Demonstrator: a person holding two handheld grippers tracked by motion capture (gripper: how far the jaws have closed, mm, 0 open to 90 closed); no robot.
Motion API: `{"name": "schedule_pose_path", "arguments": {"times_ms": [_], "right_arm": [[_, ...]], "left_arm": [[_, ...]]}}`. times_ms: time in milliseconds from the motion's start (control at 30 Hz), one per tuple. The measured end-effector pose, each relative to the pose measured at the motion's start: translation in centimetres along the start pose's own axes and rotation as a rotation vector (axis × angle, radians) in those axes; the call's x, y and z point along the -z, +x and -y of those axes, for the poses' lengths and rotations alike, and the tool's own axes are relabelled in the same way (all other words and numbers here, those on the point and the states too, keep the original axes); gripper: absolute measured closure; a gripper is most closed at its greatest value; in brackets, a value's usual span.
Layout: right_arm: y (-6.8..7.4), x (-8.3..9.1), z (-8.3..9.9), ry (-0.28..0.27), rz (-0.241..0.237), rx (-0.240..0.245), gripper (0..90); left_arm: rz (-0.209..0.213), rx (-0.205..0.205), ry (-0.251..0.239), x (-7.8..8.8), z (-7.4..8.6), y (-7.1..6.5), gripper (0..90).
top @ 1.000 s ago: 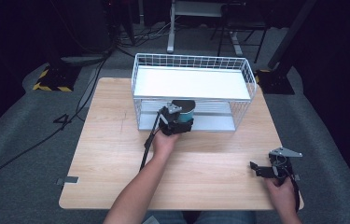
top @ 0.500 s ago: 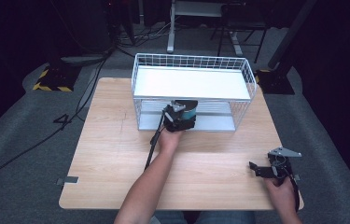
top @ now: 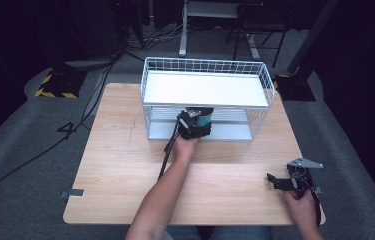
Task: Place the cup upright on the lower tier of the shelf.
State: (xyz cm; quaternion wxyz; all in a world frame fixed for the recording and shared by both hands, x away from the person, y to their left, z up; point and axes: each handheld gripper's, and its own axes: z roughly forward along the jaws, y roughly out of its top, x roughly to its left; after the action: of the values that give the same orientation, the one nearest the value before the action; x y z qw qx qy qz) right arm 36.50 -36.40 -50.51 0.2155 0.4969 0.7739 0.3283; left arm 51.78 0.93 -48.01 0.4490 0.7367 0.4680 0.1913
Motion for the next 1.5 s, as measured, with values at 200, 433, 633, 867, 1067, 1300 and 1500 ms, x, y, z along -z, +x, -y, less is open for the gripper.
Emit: {"name": "schedule_pose_path", "arguments": {"times_ms": [200,433,633,867,1067,1300,1500], "right_arm": [[0.0,0.0,0.0,0.0,0.0,0.0,5.9],[0.0,0.0,0.0,0.0,0.0,0.0,5.9],[0.0,0.0,0.0,0.0,0.0,0.0,5.9],[0.0,0.0,0.0,-0.001,0.001,-0.001,5.9],[0.0,0.0,0.0,0.0,0.0,0.0,5.9],[0.0,0.0,0.0,0.0,0.0,0.0,5.9],[0.0,0.0,0.0,0.0,0.0,0.0,5.9]], "left_arm": [[0.002,-0.05,0.013,-0.1,0.0,-0.1,22.0],[-0.001,-0.043,0.004,-0.2,0.1,-0.3,16.6],[-0.019,-0.033,-0.001,0.1,0.1,-0.2,13.8],[-0.015,-0.057,-0.014,1.5,0.0,-0.2,10.3],[0.006,-0.064,-0.041,3.2,-0.3,-0.1,10.1],[-0.004,-0.064,-0.045,5.1,0.1,0.0,10.1],[-0.013,-0.081,-0.041,7.2,0.7,0.4,10.2]]}}
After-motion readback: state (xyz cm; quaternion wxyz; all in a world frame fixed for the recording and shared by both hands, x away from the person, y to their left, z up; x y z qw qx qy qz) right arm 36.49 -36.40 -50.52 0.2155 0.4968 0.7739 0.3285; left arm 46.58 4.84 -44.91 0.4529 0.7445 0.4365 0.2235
